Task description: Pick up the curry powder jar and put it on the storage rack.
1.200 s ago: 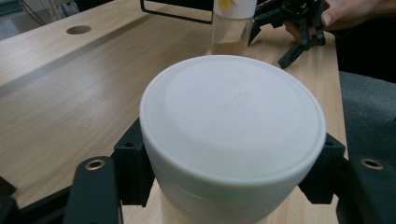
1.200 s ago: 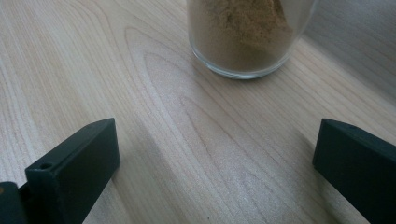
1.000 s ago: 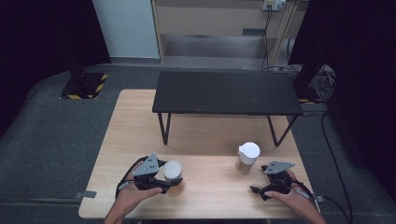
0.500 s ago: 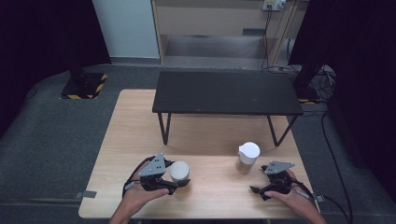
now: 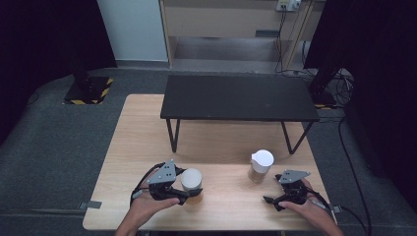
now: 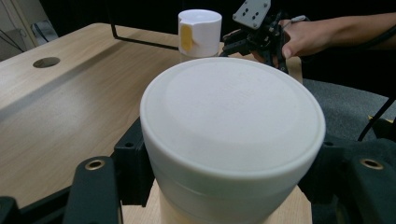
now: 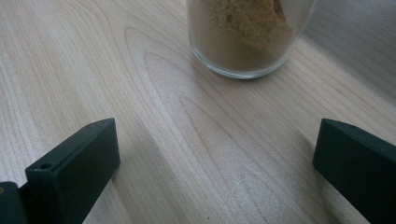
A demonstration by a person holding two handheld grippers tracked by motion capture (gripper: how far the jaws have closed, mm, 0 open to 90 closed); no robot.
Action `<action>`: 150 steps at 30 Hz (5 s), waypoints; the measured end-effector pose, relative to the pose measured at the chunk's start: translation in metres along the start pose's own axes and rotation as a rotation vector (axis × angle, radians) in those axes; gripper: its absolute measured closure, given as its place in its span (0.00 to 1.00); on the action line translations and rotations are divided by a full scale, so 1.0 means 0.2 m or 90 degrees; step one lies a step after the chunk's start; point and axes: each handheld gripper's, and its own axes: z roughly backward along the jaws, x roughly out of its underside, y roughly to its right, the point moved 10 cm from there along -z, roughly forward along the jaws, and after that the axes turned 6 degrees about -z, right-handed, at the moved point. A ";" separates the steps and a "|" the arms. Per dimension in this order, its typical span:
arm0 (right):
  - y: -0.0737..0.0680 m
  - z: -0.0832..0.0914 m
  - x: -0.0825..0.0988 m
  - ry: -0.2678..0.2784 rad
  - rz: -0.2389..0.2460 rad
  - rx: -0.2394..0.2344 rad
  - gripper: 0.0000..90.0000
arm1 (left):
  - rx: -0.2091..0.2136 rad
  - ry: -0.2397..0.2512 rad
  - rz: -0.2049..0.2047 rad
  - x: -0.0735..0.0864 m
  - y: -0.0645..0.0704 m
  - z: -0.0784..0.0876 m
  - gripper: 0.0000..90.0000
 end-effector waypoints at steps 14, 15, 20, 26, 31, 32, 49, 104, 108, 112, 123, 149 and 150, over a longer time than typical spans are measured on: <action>0.00 0.00 0.00 0.000 -0.002 0.001 0.01 | 0.002 0.001 -0.013 -0.14 -0.03 0.00 0.37; 0.00 0.00 0.00 0.000 -0.002 0.001 0.01 | 0.003 0.001 -0.014 -0.15 -0.04 0.00 0.37; 0.00 0.00 0.00 0.000 -0.002 0.002 0.01 | 0.007 -0.001 -0.019 -0.20 -0.07 0.02 0.37; 0.00 0.00 0.00 0.000 -0.002 0.002 0.01 | 0.013 -0.002 -0.028 -0.29 -0.11 0.01 0.37; 0.00 0.00 0.00 0.000 -0.002 0.002 0.01 | 0.026 -0.005 -0.030 -0.36 -0.15 0.00 0.37; 0.00 0.00 0.00 0.000 -0.002 0.002 0.01 | 0.029 -0.005 -0.028 -0.37 -0.16 -0.01 0.37; 0.00 0.00 0.00 0.000 -0.002 0.002 0.01 | 0.047 -0.028 -0.046 -0.60 -0.25 -0.06 0.37; 0.00 0.00 0.00 0.000 -0.002 0.001 0.02 | -0.025 -0.029 -0.029 -1.13 -0.83 -0.19 0.37; 0.00 0.00 0.00 0.000 -0.002 0.001 0.02 | -0.035 -0.031 -0.020 -1.11 -0.88 -0.22 0.37; 0.00 0.00 0.00 0.000 -0.002 0.001 0.02 | -0.041 -0.029 -0.012 -1.08 -0.92 -0.24 0.37; 0.00 0.00 0.00 0.000 -0.002 0.001 0.02 | -0.056 -0.033 0.008 -1.02 -0.97 -0.25 0.37; 0.00 0.00 0.00 0.001 -0.002 0.000 0.02 | -0.056 -0.018 0.008 -1.00 -0.98 -0.25 0.36; 0.00 0.00 0.00 0.001 -0.002 0.000 0.02 | -0.056 -0.021 0.007 -1.01 -0.98 -0.26 0.36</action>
